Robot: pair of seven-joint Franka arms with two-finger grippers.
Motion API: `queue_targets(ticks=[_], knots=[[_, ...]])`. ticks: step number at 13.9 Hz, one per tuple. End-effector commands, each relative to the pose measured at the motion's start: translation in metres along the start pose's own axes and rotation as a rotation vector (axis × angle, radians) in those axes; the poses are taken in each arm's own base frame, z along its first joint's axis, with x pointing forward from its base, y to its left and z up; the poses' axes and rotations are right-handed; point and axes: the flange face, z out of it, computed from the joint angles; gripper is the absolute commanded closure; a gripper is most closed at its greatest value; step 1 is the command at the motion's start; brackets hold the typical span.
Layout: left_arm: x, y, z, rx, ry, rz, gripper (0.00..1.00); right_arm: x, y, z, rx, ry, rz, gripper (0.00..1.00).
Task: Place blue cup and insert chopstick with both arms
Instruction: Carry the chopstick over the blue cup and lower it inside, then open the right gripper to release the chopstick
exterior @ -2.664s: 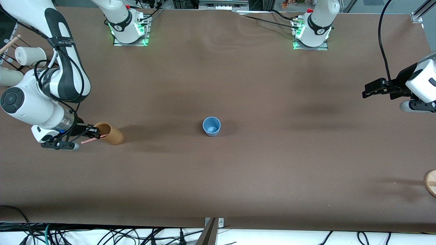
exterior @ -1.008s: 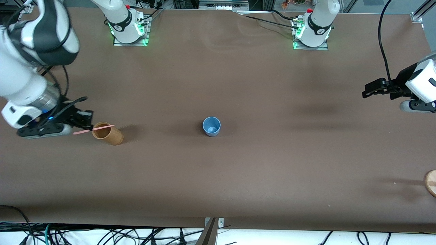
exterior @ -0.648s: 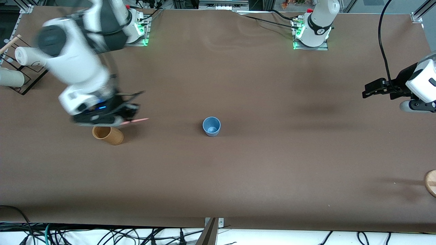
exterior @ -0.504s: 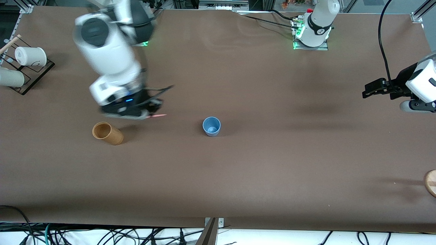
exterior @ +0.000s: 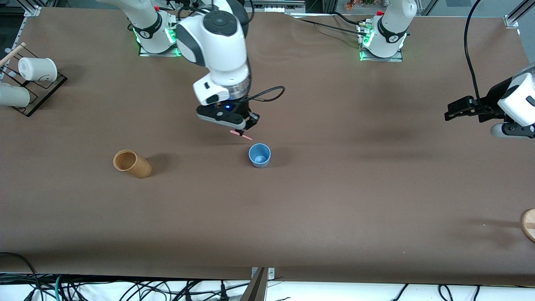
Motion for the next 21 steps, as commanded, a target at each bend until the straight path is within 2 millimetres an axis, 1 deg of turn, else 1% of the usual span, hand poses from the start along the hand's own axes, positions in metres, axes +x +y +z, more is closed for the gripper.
queue_targets(ticks=[1, 2, 3, 4, 5, 6, 7, 8, 9, 10, 11, 12, 18, 19, 20, 21], knots=[[0.002, -0.001, -0.005, 0.008, 0.009, 0.019, 0.00, 0.002, -0.015, 0.001, 0.026, 0.046, 0.040, 1.00], [0.002, -0.001, -0.005, 0.008, 0.009, 0.019, 0.00, 0.002, -0.015, 0.002, 0.026, 0.047, 0.040, 1.00], [0.002, -0.002, -0.005, 0.008, 0.008, 0.017, 0.00, -0.002, -0.017, 0.010, 0.017, 0.051, 0.035, 1.00], [0.002, -0.001, -0.005, 0.008, 0.008, 0.018, 0.00, -0.001, -0.020, 0.012, 0.023, 0.068, 0.032, 1.00], [0.002, -0.001, -0.005, 0.008, 0.009, 0.019, 0.00, -0.001, -0.022, 0.019, 0.021, 0.077, 0.038, 1.00], [0.002, -0.001, -0.005, 0.008, 0.009, 0.019, 0.00, -0.002, -0.023, 0.021, 0.018, 0.084, 0.038, 1.00], [0.002, -0.001, -0.005, 0.008, 0.009, 0.019, 0.00, -0.003, -0.023, 0.028, 0.009, 0.088, 0.034, 1.00], [0.002, -0.001, -0.005, 0.008, 0.008, 0.018, 0.00, -0.004, -0.024, 0.030, 0.012, 0.088, 0.031, 1.00], [0.002, -0.001, -0.005, 0.008, 0.008, 0.018, 0.00, -0.004, -0.024, 0.032, 0.010, 0.088, 0.027, 0.92], [0.002, -0.002, -0.005, 0.008, 0.009, 0.017, 0.00, -0.002, -0.023, 0.033, 0.006, 0.091, 0.018, 0.77], [0.002, -0.001, -0.005, 0.008, 0.009, 0.019, 0.00, -0.001, -0.022, 0.032, 0.005, 0.098, 0.015, 0.28], [0.002, -0.002, -0.005, 0.008, 0.009, 0.017, 0.00, -0.001, -0.022, 0.032, 0.001, 0.112, 0.002, 0.01], [0.002, -0.001, -0.005, 0.008, 0.009, 0.019, 0.00, 0.008, -0.017, 0.024, -0.010, 0.129, -0.011, 0.00], [0.002, -0.001, -0.005, 0.008, 0.009, 0.019, 0.00, 0.011, -0.014, 0.016, -0.025, 0.130, -0.034, 0.00], [0.002, -0.001, -0.005, 0.008, 0.009, 0.019, 0.00, 0.011, -0.011, 0.015, -0.057, 0.119, -0.067, 0.00], [0.002, -0.001, -0.005, 0.008, 0.008, 0.018, 0.00, 0.015, -0.006, 0.005, -0.080, 0.114, -0.093, 0.00]])
